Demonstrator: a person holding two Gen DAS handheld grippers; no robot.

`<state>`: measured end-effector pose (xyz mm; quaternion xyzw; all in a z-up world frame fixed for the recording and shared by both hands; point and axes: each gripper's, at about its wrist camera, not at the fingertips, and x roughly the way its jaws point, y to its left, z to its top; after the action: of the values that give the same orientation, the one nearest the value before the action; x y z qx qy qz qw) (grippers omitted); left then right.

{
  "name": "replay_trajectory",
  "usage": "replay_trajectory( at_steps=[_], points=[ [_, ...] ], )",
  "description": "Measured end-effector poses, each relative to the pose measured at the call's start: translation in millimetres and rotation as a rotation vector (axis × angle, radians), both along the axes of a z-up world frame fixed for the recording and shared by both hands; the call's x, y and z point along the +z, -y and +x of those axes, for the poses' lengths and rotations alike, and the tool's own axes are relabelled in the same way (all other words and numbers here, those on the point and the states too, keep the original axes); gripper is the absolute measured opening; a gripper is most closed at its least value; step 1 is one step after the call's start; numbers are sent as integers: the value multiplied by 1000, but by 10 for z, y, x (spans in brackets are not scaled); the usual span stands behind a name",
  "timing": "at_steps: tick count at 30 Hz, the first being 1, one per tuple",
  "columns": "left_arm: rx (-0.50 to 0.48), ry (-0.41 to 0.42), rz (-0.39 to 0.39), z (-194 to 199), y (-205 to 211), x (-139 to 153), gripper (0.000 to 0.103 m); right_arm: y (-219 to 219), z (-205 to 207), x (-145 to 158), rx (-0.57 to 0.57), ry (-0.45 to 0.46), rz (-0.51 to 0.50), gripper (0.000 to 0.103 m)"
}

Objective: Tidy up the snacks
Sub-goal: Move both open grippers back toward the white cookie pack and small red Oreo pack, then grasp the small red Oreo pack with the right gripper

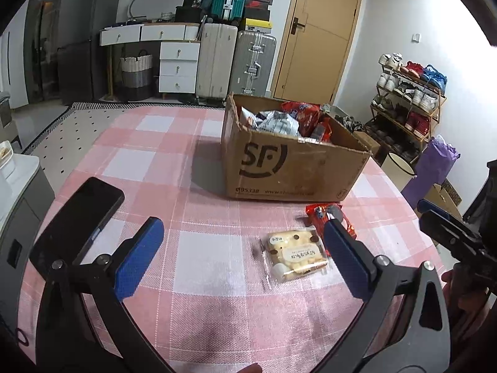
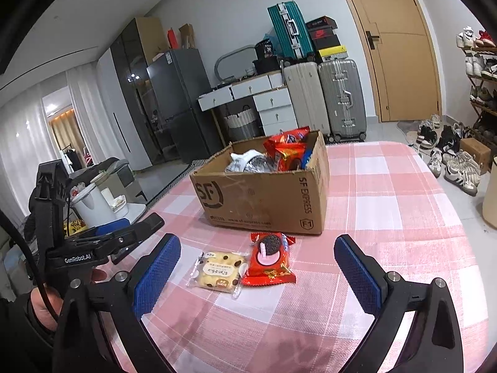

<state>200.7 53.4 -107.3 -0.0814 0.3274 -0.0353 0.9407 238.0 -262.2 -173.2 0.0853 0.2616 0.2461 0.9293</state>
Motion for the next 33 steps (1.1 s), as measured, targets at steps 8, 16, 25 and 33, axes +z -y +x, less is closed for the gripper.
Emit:
replay_trajectory(
  at_steps=[8, 16, 25, 33],
  points=[
    [1, -45, -7, 59, -16, -236, 102, -105, 226, -188, 1, -83, -54, 101],
    [-1, -75, -12, 98, -24, -397, 102, -202, 492, -438, 5, -177, -72, 101],
    [-13, -84, -30, 129, -32, -456, 102, -409, 803, -584, 16, -246, -129, 83],
    [-7, -97, -51, 139, -69, -502, 102, -587, 1005, -668, 17, -296, -159, 67]
  ],
)
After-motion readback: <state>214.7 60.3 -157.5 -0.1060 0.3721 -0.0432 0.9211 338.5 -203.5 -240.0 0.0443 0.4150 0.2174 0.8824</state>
